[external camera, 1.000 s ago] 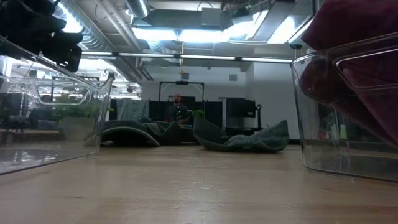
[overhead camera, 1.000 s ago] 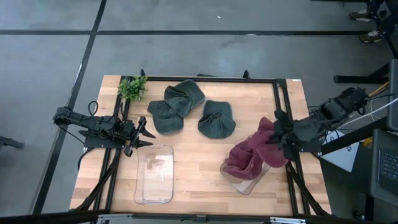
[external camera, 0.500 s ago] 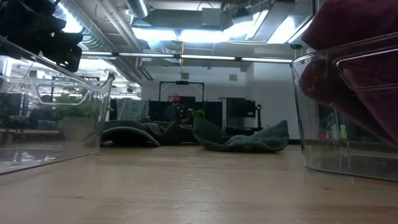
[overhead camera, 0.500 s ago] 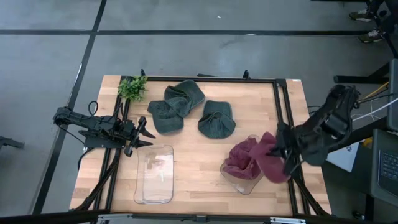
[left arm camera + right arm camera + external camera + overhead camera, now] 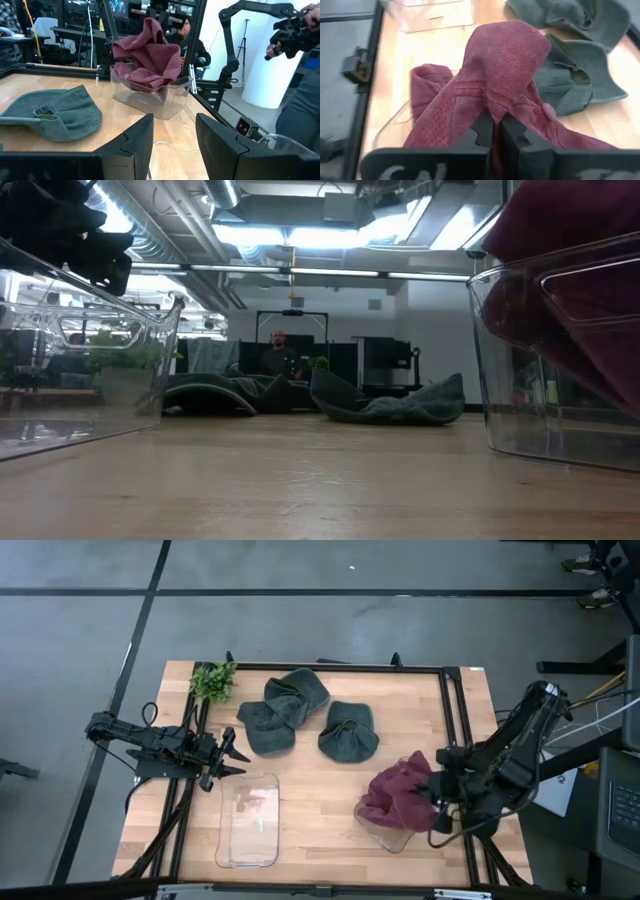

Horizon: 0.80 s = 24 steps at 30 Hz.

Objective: Pick & Place hat
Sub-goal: Put the red cap into the right transparent bin

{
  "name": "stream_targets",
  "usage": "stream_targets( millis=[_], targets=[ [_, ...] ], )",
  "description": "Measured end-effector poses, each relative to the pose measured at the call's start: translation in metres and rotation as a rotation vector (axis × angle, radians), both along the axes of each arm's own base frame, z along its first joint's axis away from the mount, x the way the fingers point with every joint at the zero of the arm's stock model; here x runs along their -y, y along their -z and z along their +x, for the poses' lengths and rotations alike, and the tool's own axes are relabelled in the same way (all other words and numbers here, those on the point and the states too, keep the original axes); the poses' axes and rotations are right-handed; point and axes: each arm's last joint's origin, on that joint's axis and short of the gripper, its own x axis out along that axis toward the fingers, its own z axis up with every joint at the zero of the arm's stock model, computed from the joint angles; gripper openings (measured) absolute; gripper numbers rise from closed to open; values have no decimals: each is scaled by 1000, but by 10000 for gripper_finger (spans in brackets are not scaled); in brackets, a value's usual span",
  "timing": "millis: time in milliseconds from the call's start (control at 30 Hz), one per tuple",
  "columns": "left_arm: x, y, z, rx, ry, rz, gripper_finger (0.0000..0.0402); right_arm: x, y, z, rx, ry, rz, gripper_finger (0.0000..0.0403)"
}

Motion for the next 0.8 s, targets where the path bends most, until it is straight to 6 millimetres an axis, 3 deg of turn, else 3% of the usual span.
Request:
stream_targets(
  millis=[367,667,800],
  targets=[
    [0,0,0,0,0,0,143,5,48,23,150,67,-151,13],
    [0,0,0,0,0,0,143,13,52,23,201,130,-370,14],
    [0,0,0,0,0,0,143,13,39,24,216,121,-314,14]
  ],
)
